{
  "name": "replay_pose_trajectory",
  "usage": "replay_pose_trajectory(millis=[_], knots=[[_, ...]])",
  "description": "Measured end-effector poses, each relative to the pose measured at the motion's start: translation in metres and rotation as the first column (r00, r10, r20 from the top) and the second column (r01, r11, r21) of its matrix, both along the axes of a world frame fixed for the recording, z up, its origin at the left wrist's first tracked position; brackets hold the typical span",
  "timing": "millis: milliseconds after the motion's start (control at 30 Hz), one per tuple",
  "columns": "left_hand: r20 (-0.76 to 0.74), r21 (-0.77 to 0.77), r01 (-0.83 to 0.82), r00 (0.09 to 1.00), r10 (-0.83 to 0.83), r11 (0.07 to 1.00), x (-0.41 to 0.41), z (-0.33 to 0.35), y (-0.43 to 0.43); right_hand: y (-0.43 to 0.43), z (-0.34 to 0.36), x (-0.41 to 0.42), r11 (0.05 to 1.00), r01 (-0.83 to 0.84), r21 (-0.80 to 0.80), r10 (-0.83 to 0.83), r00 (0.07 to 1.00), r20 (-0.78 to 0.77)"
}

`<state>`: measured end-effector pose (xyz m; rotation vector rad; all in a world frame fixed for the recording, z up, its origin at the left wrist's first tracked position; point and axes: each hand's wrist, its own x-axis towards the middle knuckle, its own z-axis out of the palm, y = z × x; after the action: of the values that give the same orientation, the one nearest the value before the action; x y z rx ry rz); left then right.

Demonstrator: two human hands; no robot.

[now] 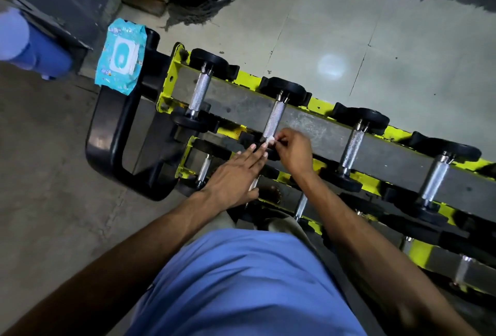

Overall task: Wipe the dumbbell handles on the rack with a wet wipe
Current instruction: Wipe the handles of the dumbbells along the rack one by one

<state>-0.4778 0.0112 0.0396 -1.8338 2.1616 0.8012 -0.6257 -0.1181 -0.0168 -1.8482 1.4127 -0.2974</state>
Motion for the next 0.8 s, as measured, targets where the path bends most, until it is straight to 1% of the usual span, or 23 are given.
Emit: replay_pose_trajectory(millis=[33, 67, 133, 167, 200, 233, 300, 333, 400, 467, 533, 700, 733, 800], knots=[[0.002, 0.005, 0.002, 1.000, -0.002, 1.000, 0.001, 0.001, 0.000, 0.000, -0.007, 0.003, 0.992, 0.097, 0.076, -0.098, 0.995, 0.016], [0.004, 0.008, 0.006, 1.000, -0.006, 1.000, 0.002, 0.002, -0.001, -0.003, -0.014, 0.008, 0.962, 0.205, 0.180, -0.212, 0.977, 0.025], [0.004, 0.007, 0.020, 1.000, -0.020, 1.000, 0.003, 0.003, -0.003, -0.011, -0.022, 0.021, 0.847, 0.384, 0.368, -0.429, 0.902, 0.047], [0.002, 0.006, 0.026, 1.000, -0.026, 1.000, 0.004, 0.003, -0.003, -0.013, -0.024, 0.025, 0.801, 0.427, 0.419, -0.490, 0.870, 0.051], [0.001, 0.006, 0.029, 1.000, -0.029, 1.000, 0.005, 0.003, -0.003, -0.014, -0.021, 0.027, 0.774, 0.433, 0.462, -0.516, 0.854, 0.063], [0.002, 0.008, 0.032, 1.000, -0.032, 0.999, 0.006, 0.004, -0.003, -0.014, -0.021, 0.026, 0.767, 0.411, 0.493, -0.510, 0.856, 0.079], [0.001, 0.019, 0.043, 0.999, -0.043, 0.999, 0.006, 0.004, -0.003, -0.008, -0.018, 0.017, 0.792, 0.313, 0.525, -0.427, 0.898, 0.109], [-0.004, 0.020, 0.047, 0.999, -0.047, 0.999, 0.006, 0.004, -0.003, -0.007, -0.018, 0.013, 0.810, 0.271, 0.520, -0.368, 0.926, 0.090], [-0.012, 0.014, 0.051, 0.999, -0.051, 0.999, 0.006, 0.004, -0.004, -0.014, -0.025, 0.010, 0.831, 0.258, 0.492, -0.310, 0.951, 0.024], [-0.013, 0.016, 0.051, 0.999, -0.051, 0.999, 0.006, 0.005, -0.004, -0.024, -0.033, 0.017, 0.817, 0.267, 0.512, -0.315, 0.949, 0.008], [-0.008, 0.019, 0.057, 0.998, -0.057, 0.998, 0.008, 0.005, -0.004, -0.027, -0.028, 0.024, 0.826, 0.273, 0.494, -0.310, 0.951, -0.007], [-0.017, 0.021, 0.074, 0.997, -0.074, 0.997, 0.009, 0.004, -0.004, -0.026, -0.033, 0.014, 0.815, 0.196, 0.546, -0.236, 0.972, 0.004], [-0.021, 0.020, 0.073, 0.997, -0.073, 0.997, 0.009, 0.004, -0.004, -0.029, -0.030, 0.012, 0.806, 0.196, 0.559, -0.248, 0.969, 0.017], [-0.033, 0.021, 0.068, 0.997, -0.067, 0.997, 0.009, 0.005, -0.004, -0.046, -0.024, 0.010, 0.778, 0.258, 0.573, -0.361, 0.930, 0.072]])
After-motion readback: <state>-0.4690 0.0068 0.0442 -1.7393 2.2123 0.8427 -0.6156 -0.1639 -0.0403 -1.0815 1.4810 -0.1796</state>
